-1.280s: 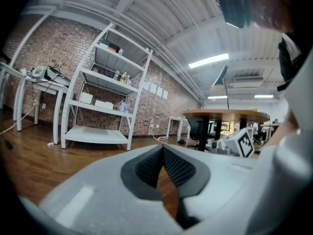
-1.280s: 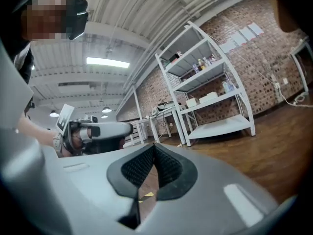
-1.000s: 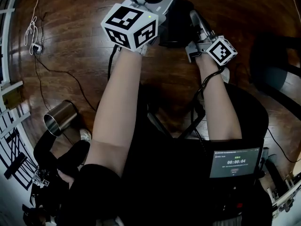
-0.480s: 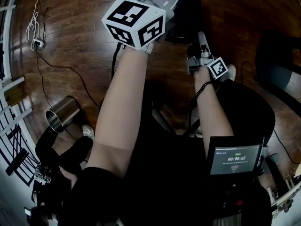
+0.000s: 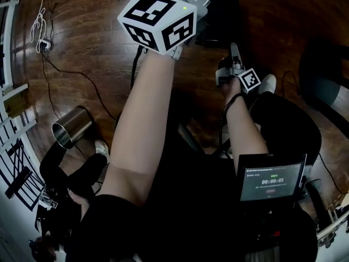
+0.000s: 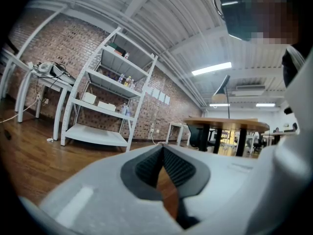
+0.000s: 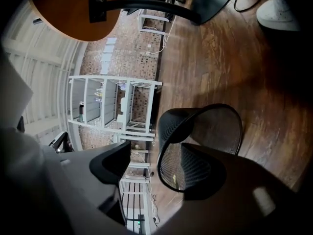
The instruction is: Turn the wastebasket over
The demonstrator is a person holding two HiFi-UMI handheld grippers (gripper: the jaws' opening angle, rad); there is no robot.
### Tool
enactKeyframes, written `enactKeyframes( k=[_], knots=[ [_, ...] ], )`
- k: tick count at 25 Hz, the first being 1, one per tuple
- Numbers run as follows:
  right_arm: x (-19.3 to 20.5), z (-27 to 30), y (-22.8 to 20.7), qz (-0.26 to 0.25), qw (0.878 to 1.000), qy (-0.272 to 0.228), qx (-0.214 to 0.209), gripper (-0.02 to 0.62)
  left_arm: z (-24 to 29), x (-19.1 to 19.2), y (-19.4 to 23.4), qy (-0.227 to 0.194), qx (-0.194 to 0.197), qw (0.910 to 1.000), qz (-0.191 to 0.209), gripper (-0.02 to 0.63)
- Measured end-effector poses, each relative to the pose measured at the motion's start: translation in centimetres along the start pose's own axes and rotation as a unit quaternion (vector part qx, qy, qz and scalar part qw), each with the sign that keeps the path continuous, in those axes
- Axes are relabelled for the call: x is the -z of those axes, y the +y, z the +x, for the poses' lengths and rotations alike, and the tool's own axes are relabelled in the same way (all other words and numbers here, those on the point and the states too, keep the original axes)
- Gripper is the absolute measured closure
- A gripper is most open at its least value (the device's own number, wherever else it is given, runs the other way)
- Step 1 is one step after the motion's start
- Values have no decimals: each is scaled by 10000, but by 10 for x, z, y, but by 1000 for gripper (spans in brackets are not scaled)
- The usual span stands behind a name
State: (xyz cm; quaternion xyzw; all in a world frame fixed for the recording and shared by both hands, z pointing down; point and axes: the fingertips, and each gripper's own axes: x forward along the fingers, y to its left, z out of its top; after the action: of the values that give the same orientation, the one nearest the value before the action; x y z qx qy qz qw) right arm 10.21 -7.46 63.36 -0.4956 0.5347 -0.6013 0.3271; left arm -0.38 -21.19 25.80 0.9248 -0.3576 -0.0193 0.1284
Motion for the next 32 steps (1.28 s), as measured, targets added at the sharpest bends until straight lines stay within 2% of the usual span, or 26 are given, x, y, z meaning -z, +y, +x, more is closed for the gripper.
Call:
enactKeyframes(
  k=[7,10,11,14,17,19,21,22,25,28,30,32],
  knots=[
    [7,35,-16,399,9991,-96,-88,294,-5,-4,7,-82,-84,9999,-77,604],
    [5,50,-13,418,9990,-63,-146,386,-7,-8,8,-134,-149,9998,-43,604],
    [3,52,-12,473,9988,-99,-109,442,-7,-9,9,-153,-178,9997,-45,604],
    [-11,53,-13,690,9968,-391,-47,553,-5,-9,8,-172,-225,9996,-79,604],
    [-15,55,-10,799,9960,-407,-64,568,-4,-7,9,-157,-242,9995,-86,604],
    [-13,58,-4,549,9983,-186,-67,582,-5,-8,10,-173,-252,9995,-90,604],
    [-14,65,6,-265,9992,303,-24,584,-7,-13,11,-240,-272,9993,-103,603],
    [-15,69,15,-769,9952,603,38,584,-8,-15,12,-284,-287,9991,-114,604],
    [-22,78,38,-1903,9716,1368,319,586,-9,-22,14,-399,-322,9986,-149,603],
    [-32,86,56,-2861,9354,2011,517,588,-10,-26,14,-458,-310,9983,-173,604],
    [-37,94,65,-3597,8974,2460,688,588,-12,-28,13,-476,-292,9983,-171,603],
    [-37,102,70,-4400,8435,2948,893,588,-15,-30,13,-499,-293,9982,-156,604]
  ],
)
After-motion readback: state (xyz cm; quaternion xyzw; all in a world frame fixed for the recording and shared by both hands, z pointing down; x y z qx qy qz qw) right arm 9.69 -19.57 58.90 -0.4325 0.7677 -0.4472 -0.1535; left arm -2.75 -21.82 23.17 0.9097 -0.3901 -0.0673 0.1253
